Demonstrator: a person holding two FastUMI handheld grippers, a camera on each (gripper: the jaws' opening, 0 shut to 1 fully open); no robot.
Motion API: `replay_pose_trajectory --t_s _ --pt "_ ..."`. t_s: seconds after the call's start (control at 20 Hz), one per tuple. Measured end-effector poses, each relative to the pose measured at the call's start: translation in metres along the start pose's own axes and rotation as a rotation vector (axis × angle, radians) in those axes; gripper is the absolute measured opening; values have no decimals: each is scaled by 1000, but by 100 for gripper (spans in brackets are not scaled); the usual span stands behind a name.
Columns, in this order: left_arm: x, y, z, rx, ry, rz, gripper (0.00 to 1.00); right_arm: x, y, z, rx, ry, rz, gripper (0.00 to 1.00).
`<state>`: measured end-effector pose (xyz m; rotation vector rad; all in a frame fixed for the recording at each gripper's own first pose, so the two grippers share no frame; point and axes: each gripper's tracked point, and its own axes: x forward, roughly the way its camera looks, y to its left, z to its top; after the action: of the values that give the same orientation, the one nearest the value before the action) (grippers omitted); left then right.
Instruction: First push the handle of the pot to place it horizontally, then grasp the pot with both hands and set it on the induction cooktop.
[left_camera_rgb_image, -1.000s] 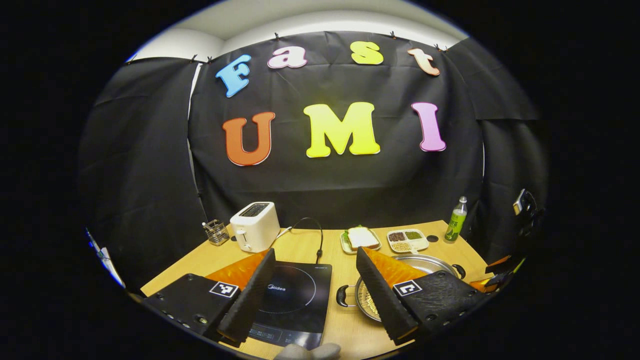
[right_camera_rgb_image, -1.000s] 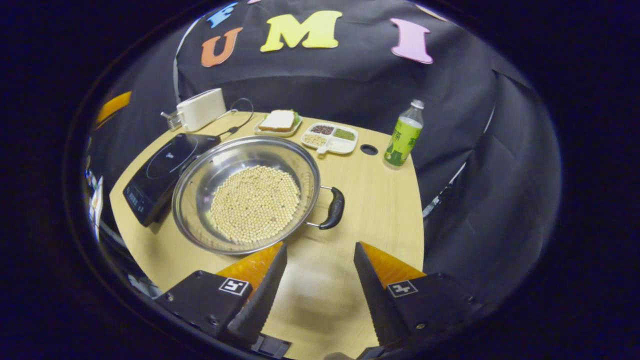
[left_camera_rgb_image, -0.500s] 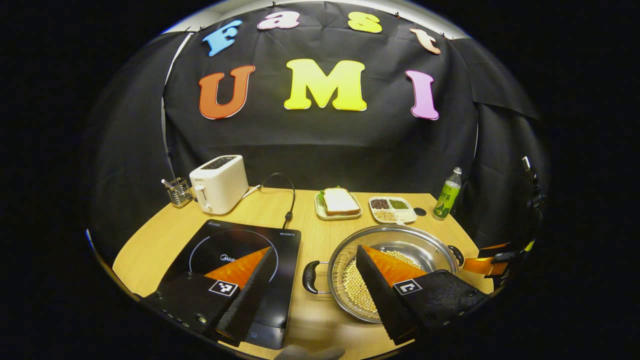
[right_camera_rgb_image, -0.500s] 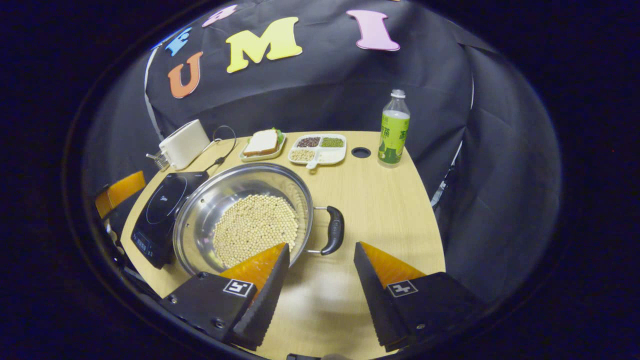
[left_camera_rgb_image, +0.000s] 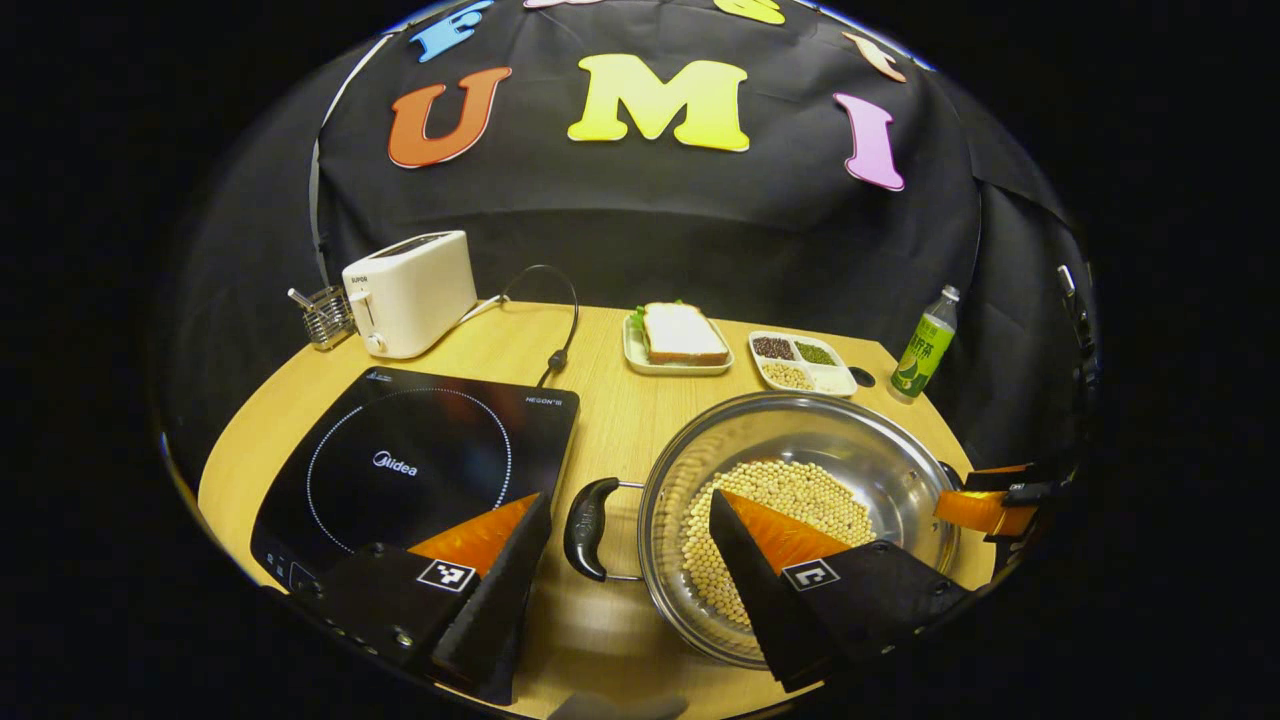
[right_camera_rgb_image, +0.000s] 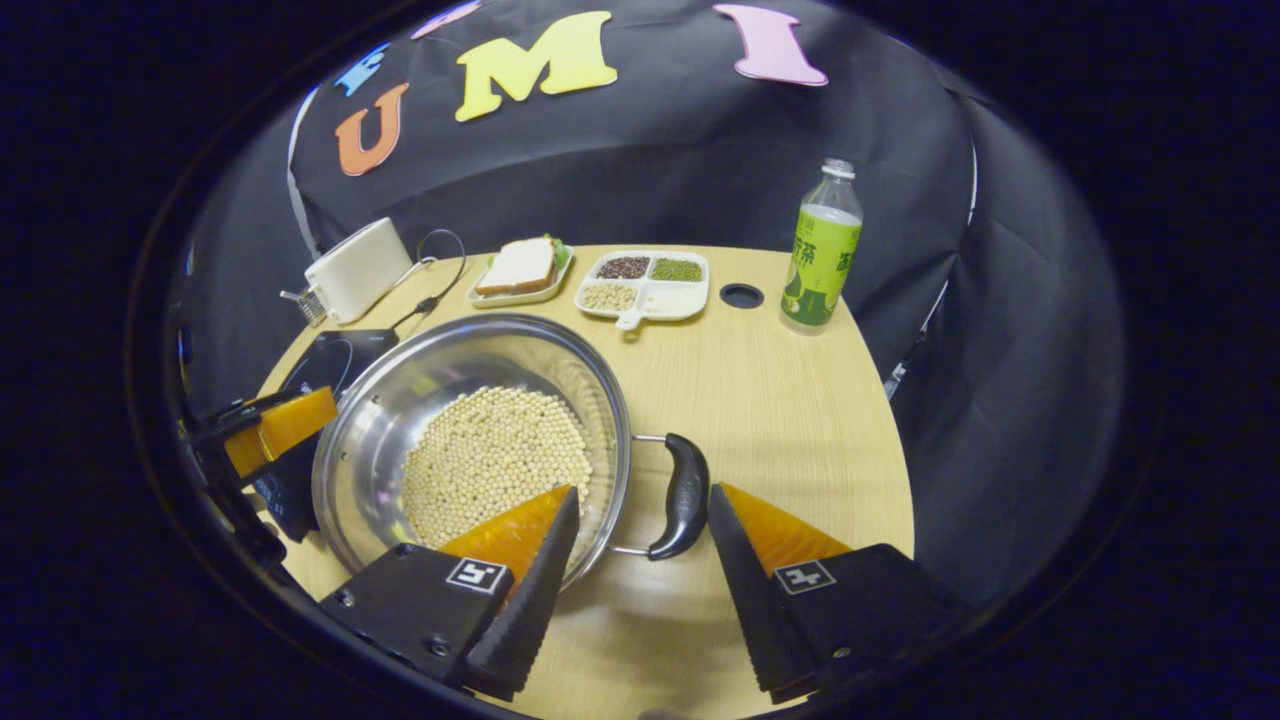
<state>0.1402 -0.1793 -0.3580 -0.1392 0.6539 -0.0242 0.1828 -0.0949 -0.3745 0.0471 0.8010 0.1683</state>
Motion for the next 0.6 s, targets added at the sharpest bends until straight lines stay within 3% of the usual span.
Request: replay_pose_trajectory --t_s 0.6 --pt "41 1 -24 -18 97 16 96 35 -2 -5 3 80 -1 83"
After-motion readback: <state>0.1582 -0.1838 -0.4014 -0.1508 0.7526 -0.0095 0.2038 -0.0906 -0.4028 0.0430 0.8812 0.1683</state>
